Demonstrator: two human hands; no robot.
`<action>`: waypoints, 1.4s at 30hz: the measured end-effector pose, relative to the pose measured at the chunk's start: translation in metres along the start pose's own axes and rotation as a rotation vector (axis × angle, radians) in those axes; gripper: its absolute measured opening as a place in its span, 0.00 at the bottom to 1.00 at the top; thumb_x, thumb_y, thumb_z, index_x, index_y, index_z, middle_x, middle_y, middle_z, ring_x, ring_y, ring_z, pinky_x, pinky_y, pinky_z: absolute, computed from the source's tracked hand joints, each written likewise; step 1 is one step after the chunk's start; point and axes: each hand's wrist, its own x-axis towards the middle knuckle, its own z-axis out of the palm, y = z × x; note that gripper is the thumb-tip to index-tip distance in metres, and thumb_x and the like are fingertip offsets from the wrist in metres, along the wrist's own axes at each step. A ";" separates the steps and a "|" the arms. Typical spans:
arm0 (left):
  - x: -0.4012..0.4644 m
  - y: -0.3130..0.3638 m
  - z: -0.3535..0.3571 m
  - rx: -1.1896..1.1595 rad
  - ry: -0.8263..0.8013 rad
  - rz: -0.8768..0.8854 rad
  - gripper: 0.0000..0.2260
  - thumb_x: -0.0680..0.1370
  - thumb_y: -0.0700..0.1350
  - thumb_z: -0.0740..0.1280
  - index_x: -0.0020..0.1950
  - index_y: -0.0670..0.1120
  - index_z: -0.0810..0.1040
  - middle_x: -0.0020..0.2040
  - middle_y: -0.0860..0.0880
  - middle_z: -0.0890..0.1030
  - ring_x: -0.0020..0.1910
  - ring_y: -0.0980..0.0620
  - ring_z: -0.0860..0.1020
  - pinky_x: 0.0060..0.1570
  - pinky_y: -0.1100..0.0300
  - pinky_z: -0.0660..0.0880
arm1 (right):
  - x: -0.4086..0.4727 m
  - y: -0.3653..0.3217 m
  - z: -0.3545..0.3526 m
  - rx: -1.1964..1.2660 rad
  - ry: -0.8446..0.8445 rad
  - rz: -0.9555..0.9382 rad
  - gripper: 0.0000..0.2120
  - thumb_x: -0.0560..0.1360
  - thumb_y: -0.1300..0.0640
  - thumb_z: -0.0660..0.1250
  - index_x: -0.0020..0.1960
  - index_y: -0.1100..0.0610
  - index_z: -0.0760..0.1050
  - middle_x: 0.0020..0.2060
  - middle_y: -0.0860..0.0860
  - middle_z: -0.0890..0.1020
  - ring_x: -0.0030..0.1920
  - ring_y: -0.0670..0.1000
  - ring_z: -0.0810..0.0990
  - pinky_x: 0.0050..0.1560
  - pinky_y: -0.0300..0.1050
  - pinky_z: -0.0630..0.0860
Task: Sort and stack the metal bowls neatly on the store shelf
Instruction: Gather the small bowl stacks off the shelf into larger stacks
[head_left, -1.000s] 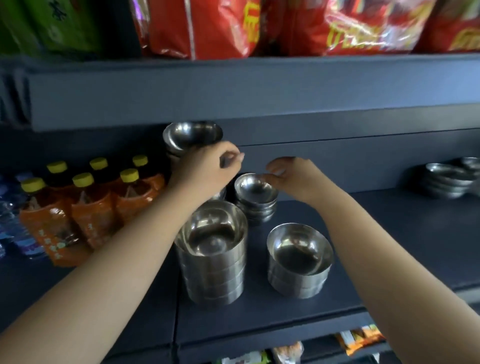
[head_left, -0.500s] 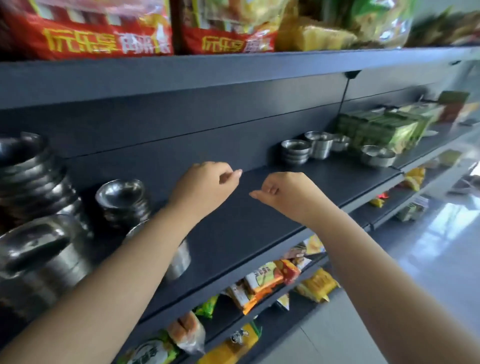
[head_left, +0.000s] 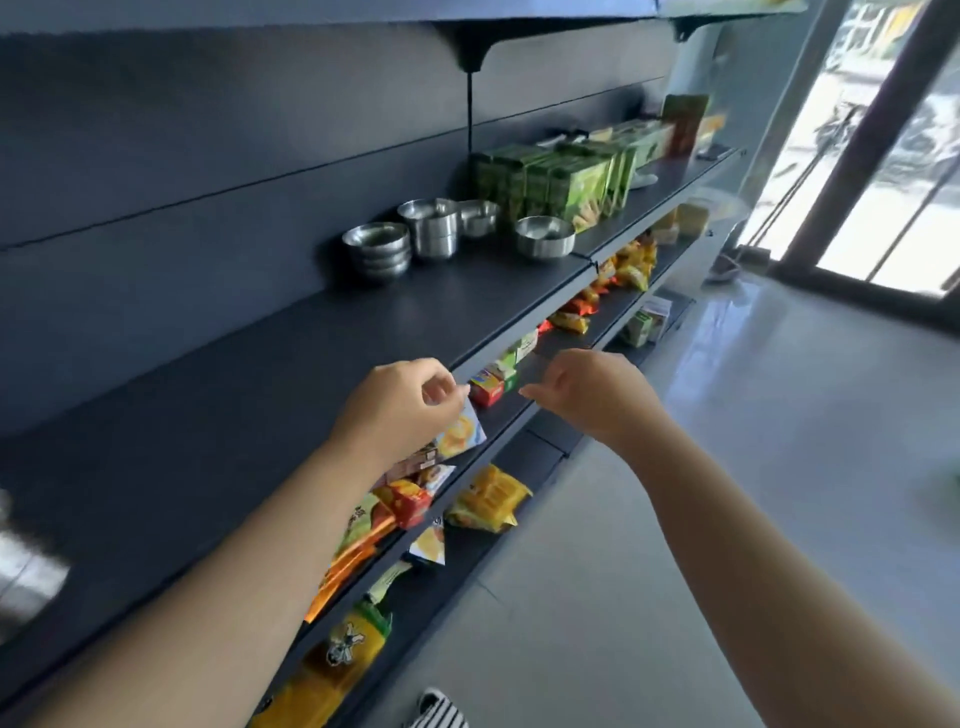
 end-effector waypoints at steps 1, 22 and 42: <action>0.006 0.001 0.009 0.000 -0.010 -0.001 0.08 0.75 0.51 0.66 0.42 0.47 0.79 0.39 0.53 0.80 0.42 0.52 0.77 0.41 0.60 0.73 | 0.004 0.009 -0.001 0.012 0.007 0.016 0.11 0.75 0.43 0.64 0.42 0.50 0.71 0.41 0.48 0.76 0.47 0.51 0.75 0.45 0.45 0.74; 0.229 -0.049 0.125 -0.234 0.093 -0.379 0.08 0.76 0.46 0.67 0.39 0.45 0.78 0.35 0.52 0.79 0.39 0.50 0.76 0.38 0.60 0.69 | 0.252 0.091 -0.004 0.042 -0.121 0.032 0.13 0.76 0.44 0.64 0.43 0.54 0.75 0.36 0.48 0.75 0.44 0.52 0.77 0.42 0.43 0.74; 0.320 -0.128 0.075 -0.354 0.373 -0.925 0.11 0.78 0.53 0.62 0.42 0.47 0.73 0.42 0.45 0.74 0.43 0.49 0.73 0.45 0.58 0.67 | 0.470 -0.025 0.050 0.113 -0.456 -0.486 0.17 0.78 0.45 0.61 0.37 0.56 0.71 0.40 0.54 0.76 0.48 0.55 0.76 0.43 0.43 0.65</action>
